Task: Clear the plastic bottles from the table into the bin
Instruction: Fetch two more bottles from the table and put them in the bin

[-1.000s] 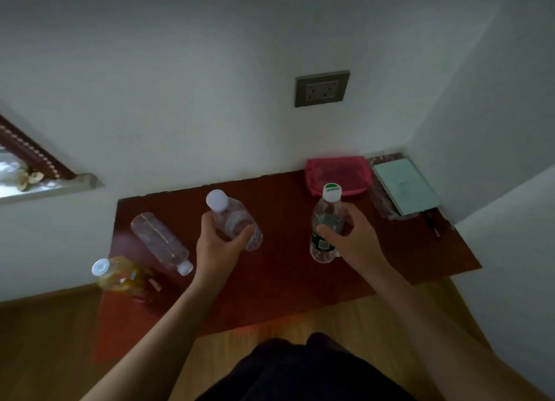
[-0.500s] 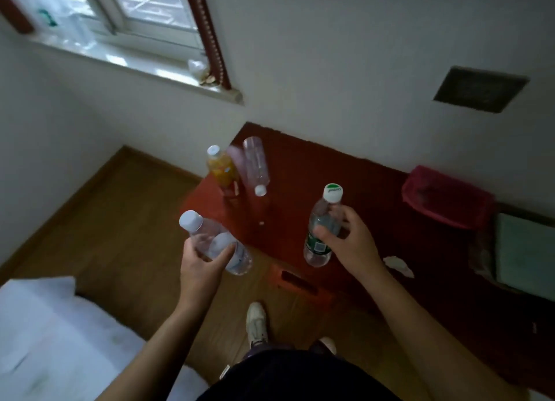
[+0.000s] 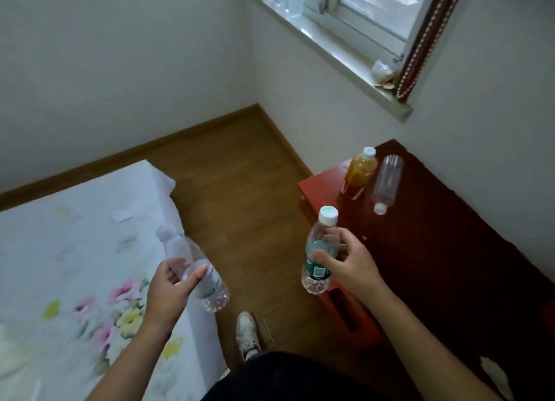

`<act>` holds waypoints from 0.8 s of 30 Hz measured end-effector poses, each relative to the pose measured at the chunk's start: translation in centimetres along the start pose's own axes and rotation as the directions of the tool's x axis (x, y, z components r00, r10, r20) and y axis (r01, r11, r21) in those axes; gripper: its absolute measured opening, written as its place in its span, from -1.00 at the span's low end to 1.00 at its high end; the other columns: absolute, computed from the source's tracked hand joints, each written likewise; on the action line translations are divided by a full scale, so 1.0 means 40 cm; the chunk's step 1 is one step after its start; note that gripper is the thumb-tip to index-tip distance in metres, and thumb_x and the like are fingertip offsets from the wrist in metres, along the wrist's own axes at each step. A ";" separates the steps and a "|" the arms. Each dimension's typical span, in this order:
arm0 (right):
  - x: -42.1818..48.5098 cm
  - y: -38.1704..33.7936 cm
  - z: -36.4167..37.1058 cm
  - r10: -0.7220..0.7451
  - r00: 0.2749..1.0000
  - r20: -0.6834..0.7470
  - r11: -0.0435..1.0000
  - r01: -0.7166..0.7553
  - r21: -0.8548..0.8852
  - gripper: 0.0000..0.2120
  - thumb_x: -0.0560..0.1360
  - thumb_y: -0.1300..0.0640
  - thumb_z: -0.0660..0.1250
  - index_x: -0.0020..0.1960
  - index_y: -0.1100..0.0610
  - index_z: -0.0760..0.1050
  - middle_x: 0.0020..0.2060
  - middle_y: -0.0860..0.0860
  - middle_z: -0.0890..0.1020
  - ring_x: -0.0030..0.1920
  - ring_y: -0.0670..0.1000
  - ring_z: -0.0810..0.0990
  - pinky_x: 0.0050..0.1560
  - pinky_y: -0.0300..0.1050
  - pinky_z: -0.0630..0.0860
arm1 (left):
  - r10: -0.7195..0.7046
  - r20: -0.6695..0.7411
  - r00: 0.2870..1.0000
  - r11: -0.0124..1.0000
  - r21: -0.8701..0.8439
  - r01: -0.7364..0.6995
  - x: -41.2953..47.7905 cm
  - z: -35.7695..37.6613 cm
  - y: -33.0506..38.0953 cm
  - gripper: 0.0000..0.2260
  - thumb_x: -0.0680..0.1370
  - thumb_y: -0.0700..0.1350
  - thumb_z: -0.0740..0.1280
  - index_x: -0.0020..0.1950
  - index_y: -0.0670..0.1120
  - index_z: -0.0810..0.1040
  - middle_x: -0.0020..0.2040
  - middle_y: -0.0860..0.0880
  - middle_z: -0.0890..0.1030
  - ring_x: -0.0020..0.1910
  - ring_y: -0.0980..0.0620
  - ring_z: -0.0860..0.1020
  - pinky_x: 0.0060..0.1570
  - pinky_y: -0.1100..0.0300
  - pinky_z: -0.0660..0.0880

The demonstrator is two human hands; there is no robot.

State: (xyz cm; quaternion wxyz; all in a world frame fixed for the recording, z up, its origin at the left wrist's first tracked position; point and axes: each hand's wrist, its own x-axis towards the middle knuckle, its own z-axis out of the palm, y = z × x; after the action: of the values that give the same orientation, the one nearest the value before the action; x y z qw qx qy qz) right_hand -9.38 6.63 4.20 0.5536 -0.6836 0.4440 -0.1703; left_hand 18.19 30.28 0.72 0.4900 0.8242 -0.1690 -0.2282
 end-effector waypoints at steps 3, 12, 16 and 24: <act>0.050 -0.022 0.071 0.012 0.999 0.053 0.999 -0.009 -0.049 -0.50 0.27 -0.27 0.52 0.16 -0.22 0.52 0.09 -0.22 0.67 0.14 -0.15 0.63 0.16 0.07 0.62 | -0.099 -0.050 0.994 0.995 -0.013 0.098 0.021 -0.071 -0.081 -0.54 0.30 0.21 0.56 0.10 0.08 0.57 0.07 0.15 0.63 0.10 0.10 0.58 0.07 0.15 0.47; 0.178 -0.023 0.228 0.151 0.985 0.077 0.976 -0.137 -0.170 -0.47 0.33 -0.15 0.57 0.25 -0.12 0.52 0.13 -0.14 0.66 0.20 -0.07 0.60 0.21 0.14 0.59 | -0.220 -0.054 0.974 0.975 0.008 0.221 0.179 -0.173 -0.190 -0.59 0.35 0.11 0.62 0.08 0.10 0.53 0.06 0.12 0.61 0.16 -0.05 0.59 0.07 0.05 0.49; 0.261 -0.031 0.268 0.186 0.982 0.037 0.964 -0.175 -0.200 -0.45 0.34 -0.10 0.58 0.28 -0.07 0.52 0.13 -0.12 0.65 0.21 -0.05 0.59 0.23 0.14 0.57 | -0.173 -0.009 0.985 0.984 0.039 0.173 0.309 -0.170 -0.138 -0.54 0.38 0.10 0.60 0.18 0.06 0.52 0.10 0.10 0.61 0.16 -0.02 0.58 0.09 0.07 0.49; 0.492 -0.086 0.294 0.211 0.977 -0.014 0.956 -0.209 -0.208 -0.46 0.35 -0.10 0.57 0.27 -0.05 0.53 0.10 -0.14 0.64 0.18 -0.05 0.58 0.16 0.01 0.56 | -0.098 0.064 0.993 0.988 0.129 0.089 0.617 -0.133 0.012 -0.55 0.41 0.14 0.56 0.21 0.10 0.48 0.14 0.10 0.59 0.12 0.06 0.55 -0.11 0.32 0.46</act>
State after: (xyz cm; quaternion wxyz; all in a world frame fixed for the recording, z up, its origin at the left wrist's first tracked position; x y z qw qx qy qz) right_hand 11.37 -1.91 -1.64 0.4958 -0.6876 0.5270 -0.0604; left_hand 41.73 21.56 -1.85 0.4194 0.8520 -0.1616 -0.2686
